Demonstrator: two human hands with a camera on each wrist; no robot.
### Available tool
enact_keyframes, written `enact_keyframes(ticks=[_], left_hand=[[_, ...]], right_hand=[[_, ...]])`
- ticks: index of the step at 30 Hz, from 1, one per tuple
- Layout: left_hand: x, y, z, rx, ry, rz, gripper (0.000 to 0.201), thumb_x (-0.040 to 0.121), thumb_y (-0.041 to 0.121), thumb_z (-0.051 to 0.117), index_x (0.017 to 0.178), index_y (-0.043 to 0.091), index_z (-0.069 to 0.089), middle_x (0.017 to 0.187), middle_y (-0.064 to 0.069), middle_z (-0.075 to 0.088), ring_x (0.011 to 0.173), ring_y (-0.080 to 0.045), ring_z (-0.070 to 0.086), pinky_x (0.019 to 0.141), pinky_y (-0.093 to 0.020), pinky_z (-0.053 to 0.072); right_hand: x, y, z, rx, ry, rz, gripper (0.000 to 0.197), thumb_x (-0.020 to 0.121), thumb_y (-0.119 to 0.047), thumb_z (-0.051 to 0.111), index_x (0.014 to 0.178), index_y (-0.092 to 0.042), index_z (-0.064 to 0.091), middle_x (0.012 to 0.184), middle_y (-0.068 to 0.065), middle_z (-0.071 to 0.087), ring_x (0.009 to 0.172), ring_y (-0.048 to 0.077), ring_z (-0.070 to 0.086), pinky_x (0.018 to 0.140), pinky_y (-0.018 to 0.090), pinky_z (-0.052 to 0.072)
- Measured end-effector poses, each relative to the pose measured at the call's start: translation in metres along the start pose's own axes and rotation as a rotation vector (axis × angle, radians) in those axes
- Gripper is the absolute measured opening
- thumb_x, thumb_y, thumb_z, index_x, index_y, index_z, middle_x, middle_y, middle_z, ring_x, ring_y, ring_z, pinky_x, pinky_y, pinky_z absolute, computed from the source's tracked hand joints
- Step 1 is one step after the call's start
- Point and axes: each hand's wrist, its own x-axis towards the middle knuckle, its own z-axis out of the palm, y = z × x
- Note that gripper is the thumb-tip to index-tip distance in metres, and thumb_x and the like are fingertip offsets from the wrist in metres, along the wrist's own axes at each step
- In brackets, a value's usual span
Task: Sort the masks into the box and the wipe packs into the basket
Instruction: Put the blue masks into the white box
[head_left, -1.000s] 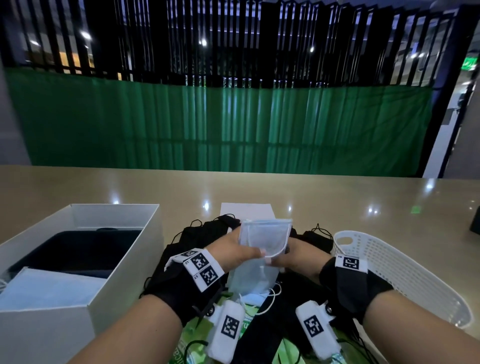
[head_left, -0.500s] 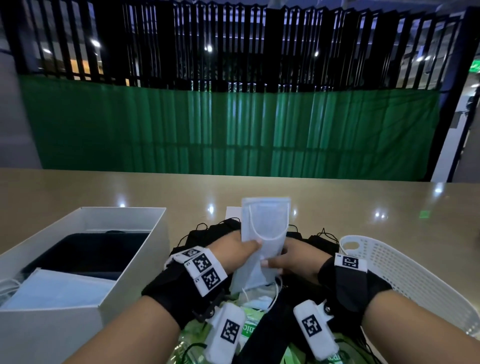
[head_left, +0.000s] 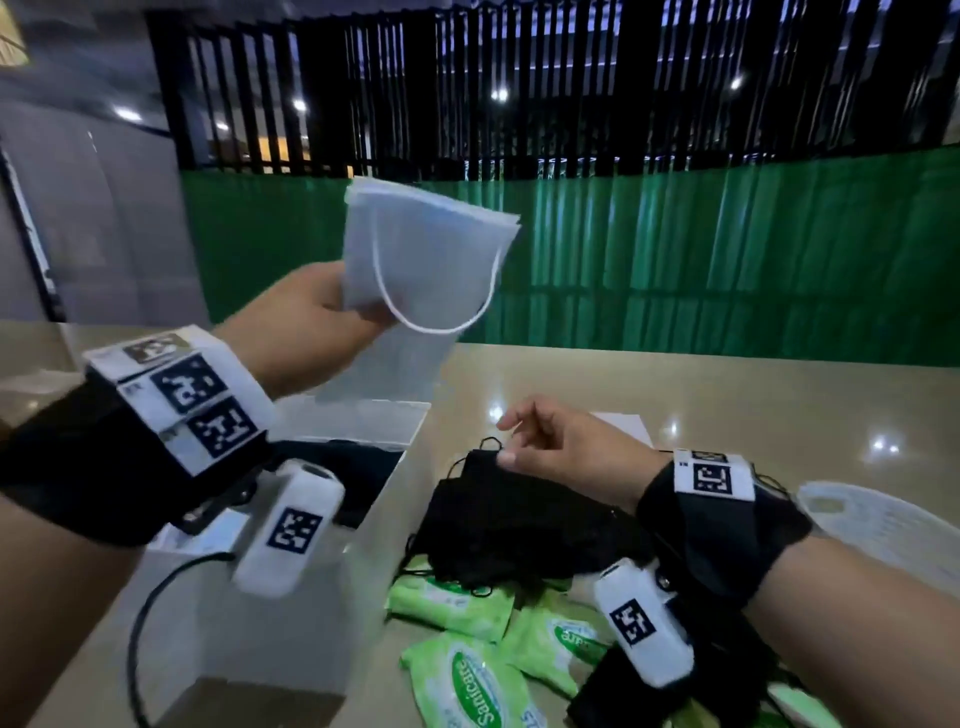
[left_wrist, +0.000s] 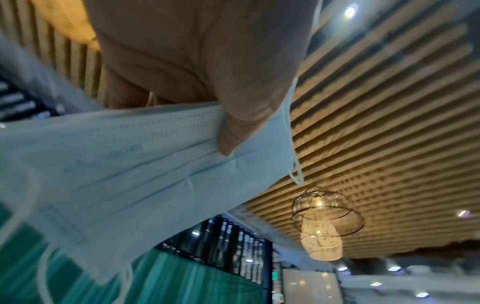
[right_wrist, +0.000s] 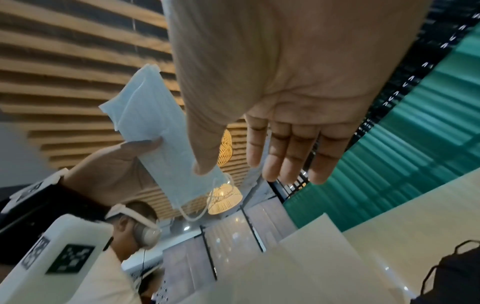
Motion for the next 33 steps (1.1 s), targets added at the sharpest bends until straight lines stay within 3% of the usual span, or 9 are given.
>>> enact_keyframes(ticks=[4,8,12,15,19,25,27,30,33], left_hand=[[-0.003,-0.034,-0.038,0.350,-0.021,-0.112,0.011,0.095,0.025,0.051,0.100,0.030,0.059,0.101,-0.001,0.060,0.092,-0.016,0.052,0.082,-0.025,0.033],[-0.014,-0.084,-0.042,0.621,-0.274,-0.247,0.025,0.098,0.027,0.043,0.111,0.018,0.063,0.115,-0.004,0.062,0.103,-0.018,0.056,0.088,-0.027,0.042],[-0.031,-0.121,-0.031,0.743,-0.437,-0.299,0.028,0.099,0.022,0.040,0.074,0.031,0.048,0.091,0.000,0.056,0.086,-0.014,0.050,0.067,-0.023,0.035],[-0.036,-0.134,-0.025,0.812,-0.496,-0.302,0.025,0.100,0.020,0.037,0.103,0.025,0.061,0.111,0.002,0.061,0.101,-0.016,0.053,0.079,-0.021,0.036],[-0.039,-0.132,-0.018,0.838,-0.511,-0.287,0.041,0.099,0.017,0.034,0.134,0.034,0.047,0.136,0.007,0.052,0.119,-0.014,0.049,0.086,-0.020,0.035],[-0.051,-0.127,-0.006,0.687,-0.810,-0.523,0.050,0.094,0.061,0.021,0.140,0.044,0.027,0.149,0.020,0.022,0.133,-0.001,0.028,0.112,-0.023,0.014],[-0.050,-0.130,-0.003,0.745,-0.836,-0.565,0.064,0.089,0.068,0.009,0.144,0.042,0.028,0.155,0.011,0.022,0.141,-0.009,0.022,0.115,-0.028,0.008],[-0.050,-0.131,-0.001,0.832,-0.814,-0.596,0.074,0.087,0.071,0.006,0.148,0.034,0.025,0.157,0.000,0.022,0.144,-0.016,0.019,0.116,-0.031,0.007],[-0.046,-0.127,0.001,0.776,-0.780,-0.581,0.067,0.094,0.062,0.027,0.150,0.026,0.020,0.157,0.001,0.018,0.145,-0.013,0.016,0.114,-0.025,0.008]], right_hand=[[0.019,-0.012,0.038,-0.184,-0.103,-0.003,0.033,0.083,-0.040,0.068,0.111,-0.033,0.052,0.124,-0.009,0.057,0.118,0.005,0.052,0.103,0.024,0.040],[0.028,-0.035,0.070,-0.388,-0.227,-0.018,0.055,0.091,-0.046,0.055,0.140,-0.029,0.037,0.146,-0.010,0.037,0.129,0.009,0.041,0.097,0.015,0.030],[0.039,-0.037,0.095,-0.405,-0.404,0.038,0.052,0.098,-0.045,0.040,0.146,-0.025,0.033,0.154,-0.005,0.030,0.140,0.012,0.028,0.112,0.023,0.020],[0.043,-0.032,0.104,-0.447,-0.448,0.028,0.049,0.102,-0.037,0.031,0.148,-0.020,0.031,0.157,-0.006,0.021,0.145,0.007,0.012,0.114,0.021,0.005],[0.045,-0.027,0.100,-0.414,-0.423,0.025,0.046,0.103,-0.034,0.027,0.148,-0.020,0.031,0.156,-0.010,0.023,0.145,0.006,0.012,0.110,0.014,0.004],[0.043,-0.021,0.102,-0.376,-0.400,0.024,0.045,0.103,-0.030,0.033,0.147,-0.023,0.033,0.156,-0.012,0.022,0.144,0.002,0.011,0.113,0.016,0.003],[0.043,-0.022,0.103,-0.368,-0.394,0.024,0.044,0.103,-0.030,0.033,0.147,-0.022,0.033,0.155,-0.012,0.023,0.144,0.002,0.011,0.112,0.014,0.003],[0.040,-0.022,0.102,-0.356,-0.394,0.025,0.045,0.103,-0.028,0.034,0.147,-0.022,0.032,0.156,-0.012,0.022,0.144,0.003,0.011,0.108,0.011,0.002],[0.039,-0.020,0.101,-0.359,-0.406,0.022,0.045,0.103,-0.029,0.034,0.147,-0.022,0.032,0.156,-0.011,0.021,0.144,0.003,0.012,0.109,0.011,0.003]])
